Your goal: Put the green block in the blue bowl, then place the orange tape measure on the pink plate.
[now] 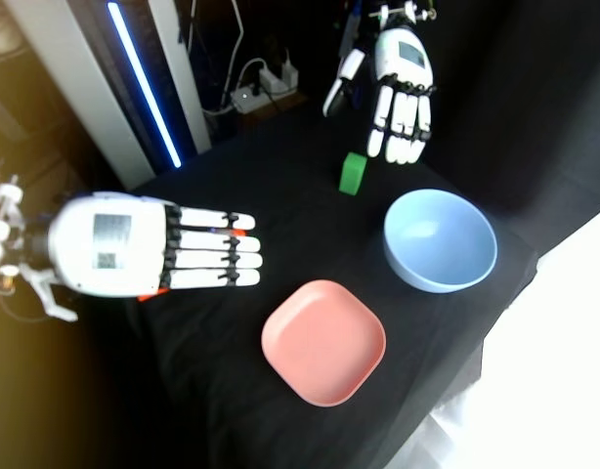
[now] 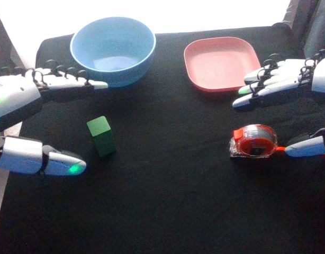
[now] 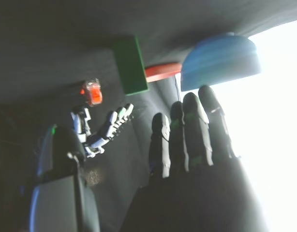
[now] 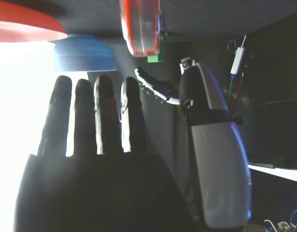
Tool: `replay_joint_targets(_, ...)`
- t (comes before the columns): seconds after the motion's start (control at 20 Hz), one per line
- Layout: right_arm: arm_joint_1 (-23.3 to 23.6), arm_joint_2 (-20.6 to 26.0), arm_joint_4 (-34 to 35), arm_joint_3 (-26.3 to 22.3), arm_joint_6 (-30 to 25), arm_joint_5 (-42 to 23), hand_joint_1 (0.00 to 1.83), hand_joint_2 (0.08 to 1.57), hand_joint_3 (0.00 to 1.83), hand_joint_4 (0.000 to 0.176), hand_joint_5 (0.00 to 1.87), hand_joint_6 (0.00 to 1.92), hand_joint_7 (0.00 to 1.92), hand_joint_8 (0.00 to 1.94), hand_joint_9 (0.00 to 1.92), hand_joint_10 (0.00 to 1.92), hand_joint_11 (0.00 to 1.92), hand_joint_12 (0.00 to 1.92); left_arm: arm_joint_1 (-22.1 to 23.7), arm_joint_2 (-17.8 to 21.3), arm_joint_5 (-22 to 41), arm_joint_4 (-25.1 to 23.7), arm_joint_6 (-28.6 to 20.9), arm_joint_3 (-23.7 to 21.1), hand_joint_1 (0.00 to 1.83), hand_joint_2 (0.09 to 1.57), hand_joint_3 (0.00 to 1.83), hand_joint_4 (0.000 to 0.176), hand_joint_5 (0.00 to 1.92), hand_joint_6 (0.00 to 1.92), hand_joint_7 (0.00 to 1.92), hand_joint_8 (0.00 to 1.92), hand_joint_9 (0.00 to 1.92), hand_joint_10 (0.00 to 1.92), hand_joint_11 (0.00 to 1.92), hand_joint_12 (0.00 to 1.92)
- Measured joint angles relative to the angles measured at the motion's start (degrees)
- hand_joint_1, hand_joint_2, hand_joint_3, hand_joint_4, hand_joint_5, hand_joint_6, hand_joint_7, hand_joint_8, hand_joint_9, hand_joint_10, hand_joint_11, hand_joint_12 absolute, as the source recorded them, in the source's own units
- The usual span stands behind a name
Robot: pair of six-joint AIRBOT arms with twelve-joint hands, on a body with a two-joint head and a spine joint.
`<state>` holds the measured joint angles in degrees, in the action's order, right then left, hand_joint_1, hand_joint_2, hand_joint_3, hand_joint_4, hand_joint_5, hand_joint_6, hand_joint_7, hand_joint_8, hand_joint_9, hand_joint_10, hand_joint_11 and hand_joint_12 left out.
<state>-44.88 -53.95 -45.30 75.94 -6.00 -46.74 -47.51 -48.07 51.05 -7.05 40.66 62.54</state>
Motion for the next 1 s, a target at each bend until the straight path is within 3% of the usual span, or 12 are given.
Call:
replay_joint_targets(0.05,0.00,0.00,0.02,0.00,0.00,0.04,0.83,1.12,0.00,0.096,0.38,0.00,0.31,0.00,0.16,0.00,0.00,0.39,1.20,-0.72,-1.40,-0.33,0.04,0.68,0.78,0.91,0.00,0.041,0.33,0.01,0.33,0.01,0.27,0.01,0.09,0.45)
replay_joint_targets(0.1,0.00,0.00,0.00,0.00,0.00,0.07,0.81,1.14,0.00,0.091,0.37,0.00,0.29,0.00,0.13,0.00,0.00,0.33,1.92,-1.05,-2.45,-0.59,0.04,1.05,0.78,0.91,0.00,0.058,0.33,0.01,0.36,0.02,0.31,0.02,0.12,0.47)
replay_joint_targets(0.2,0.00,-0.11,0.00,0.00,0.00,0.04,0.80,1.14,0.00,0.080,0.37,0.00,0.29,0.00,0.12,0.00,0.00,0.32,3.43,-1.84,-4.39,-1.68,0.04,1.73,0.76,0.90,0.00,0.068,0.35,0.00,0.39,0.01,0.35,0.01,0.16,0.49)
replay_joint_targets(0.35,0.00,-0.11,0.00,0.00,0.00,0.04,0.80,1.14,0.00,0.089,0.36,0.00,0.28,0.00,0.11,0.00,0.00,0.33,5.09,-3.23,-7.78,-4.24,0.02,2.49,0.84,0.88,0.00,0.078,0.45,0.00,0.53,0.00,0.49,0.01,0.21,0.56)
replay_joint_targets(0.45,0.00,-0.11,0.00,0.00,0.00,0.02,0.80,1.14,0.00,0.092,0.36,0.00,0.28,0.01,0.11,0.00,0.00,0.32,6.05,-4.72,-10.34,-5.33,0.04,3.45,0.85,0.90,0.00,0.087,0.49,0.00,0.60,0.00,0.57,0.00,0.21,0.73)
replay_joint_targets(0.55,0.00,-0.11,-0.02,0.00,0.00,0.07,0.80,1.14,0.00,0.094,0.36,0.00,0.29,0.00,0.12,0.00,0.00,0.32,6.58,-5.35,-11.74,-5.42,0.02,3.87,0.91,0.94,0.00,0.088,0.56,0.00,0.68,0.00,0.62,0.00,0.09,1.04)
replay_joint_targets(0.6,0.00,-0.11,0.00,0.00,0.00,0.07,0.80,1.13,0.00,0.093,0.37,0.00,0.29,0.00,0.13,0.01,0.00,0.34,6.62,-5.35,-11.91,-5.44,0.07,4.00,0.91,0.97,0.00,0.064,0.61,0.00,0.76,0.01,0.71,0.02,0.18,1.11)
replay_joint_targets(0.65,0.00,-0.11,0.00,0.00,0.00,0.09,0.80,1.13,0.00,0.095,0.38,0.00,0.30,0.00,0.14,0.01,0.00,0.36,6.75,-5.49,-12.04,-5.46,0.04,4.24,0.92,1.00,0.00,0.047,0.63,0.00,0.78,0.01,0.74,0.03,0.15,1.22)
replay_joint_targets(0.7,0.00,-0.11,0.00,0.00,0.00,0.09,0.80,1.13,0.00,0.090,0.38,0.00,0.32,0.01,0.15,0.01,0.00,0.36,7.15,-5.81,-12.31,-5.46,0.07,4.72,0.89,1.01,0.00,0.050,0.66,0.00,0.83,0.01,0.78,0.04,0.12,1.29)
replay_joint_targets(0.8,0.00,-0.11,0.00,0.00,0.00,0.02,0.78,1.14,0.00,0.099,0.37,0.00,0.32,0.00,0.14,0.00,0.00,0.36,7.96,-6.84,-12.57,-5.46,0.04,5.42,0.91,1.01,0.00,0.000,0.78,0.01,0.96,0.02,0.91,0.08,0.26,1.38)
replay_joint_targets(0.9,0.00,-0.11,-0.02,0.00,0.00,0.11,0.78,1.13,0.00,0.096,0.36,0.00,0.29,0.00,0.16,0.00,0.00,0.39,8.96,-8.33,-12.79,-5.81,0.04,6.08,0.93,1.01,0.00,0.000,0.83,0.00,1.04,0.03,0.97,0.12,0.24,1.46)
replay_joint_targets(1.0,0.00,-0.13,-0.02,0.00,0.00,0.11,0.81,1.12,0.00,0.088,0.38,0.00,0.31,0.01,0.16,0.00,0.00,0.41,9.77,-9.01,-12.96,-5.88,0.04,6.49,0.88,1.01,0.00,0.009,0.83,0.00,1.08,0.01,0.85,0.44,0.24,1.58)
